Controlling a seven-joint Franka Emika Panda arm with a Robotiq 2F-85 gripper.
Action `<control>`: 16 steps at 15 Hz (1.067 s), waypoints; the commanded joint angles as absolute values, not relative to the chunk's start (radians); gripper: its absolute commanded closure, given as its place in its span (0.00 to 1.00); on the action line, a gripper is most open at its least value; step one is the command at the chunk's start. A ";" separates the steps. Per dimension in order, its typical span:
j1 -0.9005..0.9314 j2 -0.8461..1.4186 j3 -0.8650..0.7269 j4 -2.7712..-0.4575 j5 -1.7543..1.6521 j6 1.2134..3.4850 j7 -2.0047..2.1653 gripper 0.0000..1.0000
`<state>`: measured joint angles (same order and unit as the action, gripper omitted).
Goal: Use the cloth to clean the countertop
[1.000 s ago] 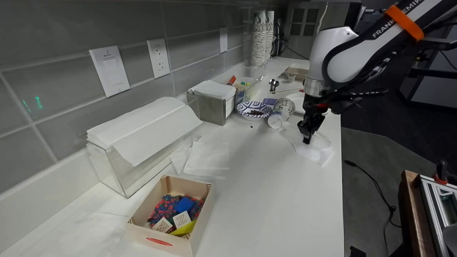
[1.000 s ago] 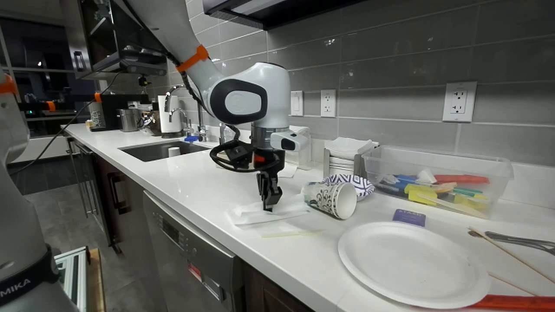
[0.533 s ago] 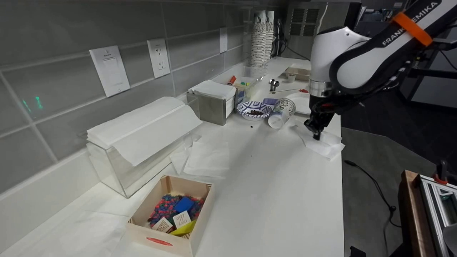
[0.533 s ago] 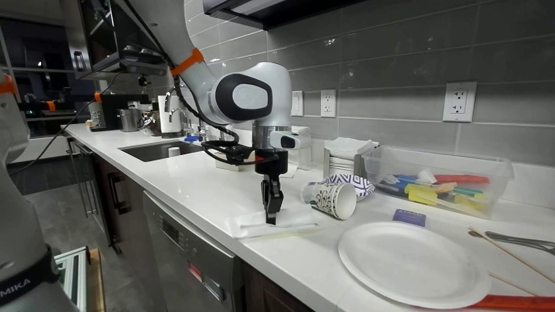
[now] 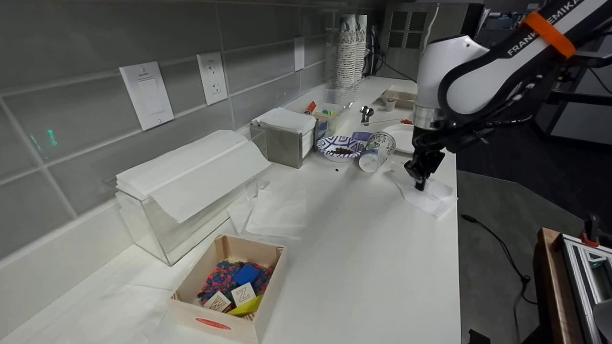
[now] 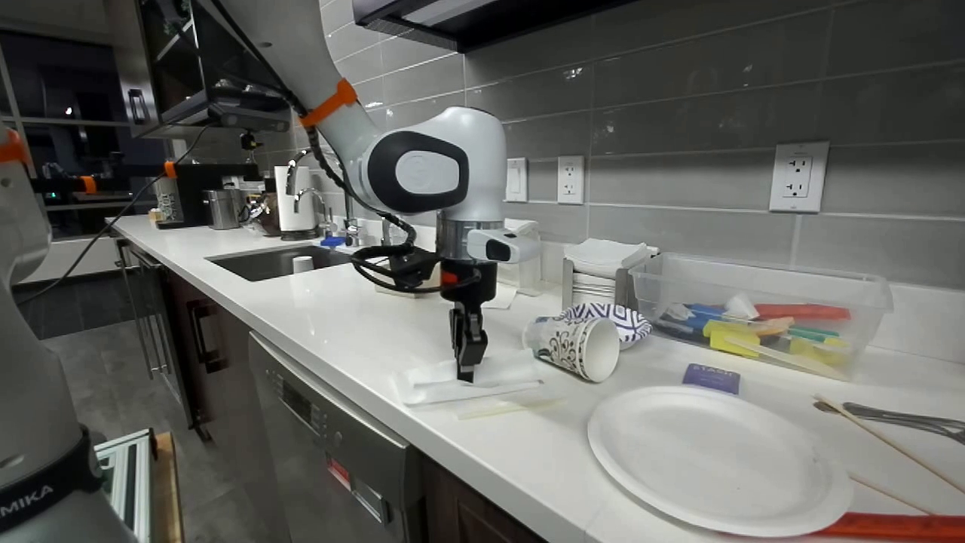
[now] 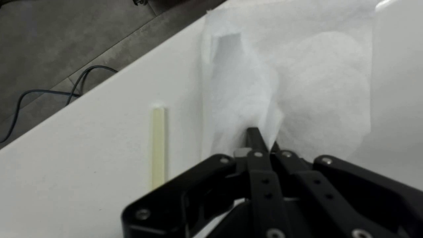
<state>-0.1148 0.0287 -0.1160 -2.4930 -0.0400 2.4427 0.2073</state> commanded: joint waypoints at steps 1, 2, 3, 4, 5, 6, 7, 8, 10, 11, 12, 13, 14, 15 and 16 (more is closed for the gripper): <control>-0.081 0.010 -0.076 -2.530 0.051 2.409 0.161 1.00; -0.069 -0.007 -0.061 -2.529 0.070 2.372 0.149 1.00; -0.057 -0.018 -0.047 -2.529 0.090 2.343 0.136 1.00; -0.044 -0.026 -0.033 -2.529 0.087 2.325 0.146 1.00; -0.031 -0.038 -0.018 -2.531 0.072 2.328 0.143 1.00; -0.022 -0.042 -0.008 -2.529 0.023 2.362 0.175 1.00; -0.016 -0.046 -0.001 -2.525 -0.031 2.407 0.191 1.00; -0.015 -0.057 0.002 -2.514 -0.069 2.438 0.201 1.00; -0.015 -0.088 0.003 -2.491 -0.075 2.483 0.182 1.00; -0.013 -0.102 0.003 -2.479 -0.053 2.496 0.161 1.00; -0.007 -0.119 0.004 -2.462 -0.013 2.504 0.127 1.00; -0.002 -0.131 0.004 -2.445 0.011 2.502 0.106 1.00; 0.002 -0.138 0.004 -2.426 0.029 2.501 0.089 1.00; 0.010 -0.141 0.001 -2.405 0.069 2.501 0.058 1.00; 0.016 -0.142 -0.001 -2.390 0.098 2.505 0.038 1.00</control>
<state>-0.0051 -0.1276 0.0055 -2.4227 0.0128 2.4946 0.1093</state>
